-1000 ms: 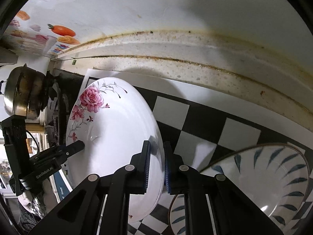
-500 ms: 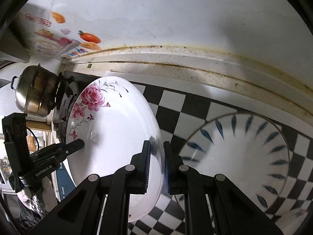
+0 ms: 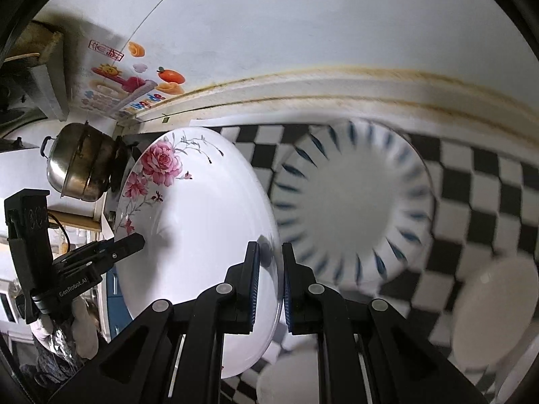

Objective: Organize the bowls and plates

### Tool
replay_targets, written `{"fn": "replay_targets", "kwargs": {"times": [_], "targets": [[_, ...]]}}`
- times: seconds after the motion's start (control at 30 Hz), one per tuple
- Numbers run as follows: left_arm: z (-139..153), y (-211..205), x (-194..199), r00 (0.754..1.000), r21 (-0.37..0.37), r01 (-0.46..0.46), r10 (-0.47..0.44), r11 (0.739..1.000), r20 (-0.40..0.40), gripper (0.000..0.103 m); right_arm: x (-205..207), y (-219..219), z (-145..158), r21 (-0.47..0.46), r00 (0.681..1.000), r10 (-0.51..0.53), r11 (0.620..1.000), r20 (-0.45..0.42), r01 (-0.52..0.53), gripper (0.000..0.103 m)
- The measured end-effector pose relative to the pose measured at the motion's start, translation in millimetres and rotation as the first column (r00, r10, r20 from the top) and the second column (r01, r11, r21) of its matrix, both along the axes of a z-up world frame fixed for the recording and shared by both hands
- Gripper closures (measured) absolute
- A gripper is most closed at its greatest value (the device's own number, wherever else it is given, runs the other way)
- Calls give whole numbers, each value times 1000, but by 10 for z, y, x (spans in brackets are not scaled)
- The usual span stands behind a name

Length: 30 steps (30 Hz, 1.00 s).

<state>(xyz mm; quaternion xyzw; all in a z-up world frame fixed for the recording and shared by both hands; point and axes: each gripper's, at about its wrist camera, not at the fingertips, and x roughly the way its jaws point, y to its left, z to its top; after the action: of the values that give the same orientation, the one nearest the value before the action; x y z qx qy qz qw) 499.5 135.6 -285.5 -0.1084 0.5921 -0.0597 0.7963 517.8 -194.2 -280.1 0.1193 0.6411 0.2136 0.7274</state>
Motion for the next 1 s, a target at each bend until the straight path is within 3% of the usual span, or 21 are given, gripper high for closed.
{"fn": "replay_targets", "kwargs": {"times": [0.33, 0.63, 1.0], "targets": [[-304, -778, -458, 991, -15, 121, -122, 992, -54, 82, -907, -879, -164, -32, 995, -102, 994, -21, 101, 89], [-560, -1326, -749, 969, 5, 222, -220, 975, -114, 82, -1438, -1453, -334, -57, 985, -167, 985, -46, 164, 89], [-947, -1475, -1009, 949, 16, 242, -234, 970, -210, 82, -1784, -1608, -761, -69, 978, -167, 985, -128, 159, 89]]}}
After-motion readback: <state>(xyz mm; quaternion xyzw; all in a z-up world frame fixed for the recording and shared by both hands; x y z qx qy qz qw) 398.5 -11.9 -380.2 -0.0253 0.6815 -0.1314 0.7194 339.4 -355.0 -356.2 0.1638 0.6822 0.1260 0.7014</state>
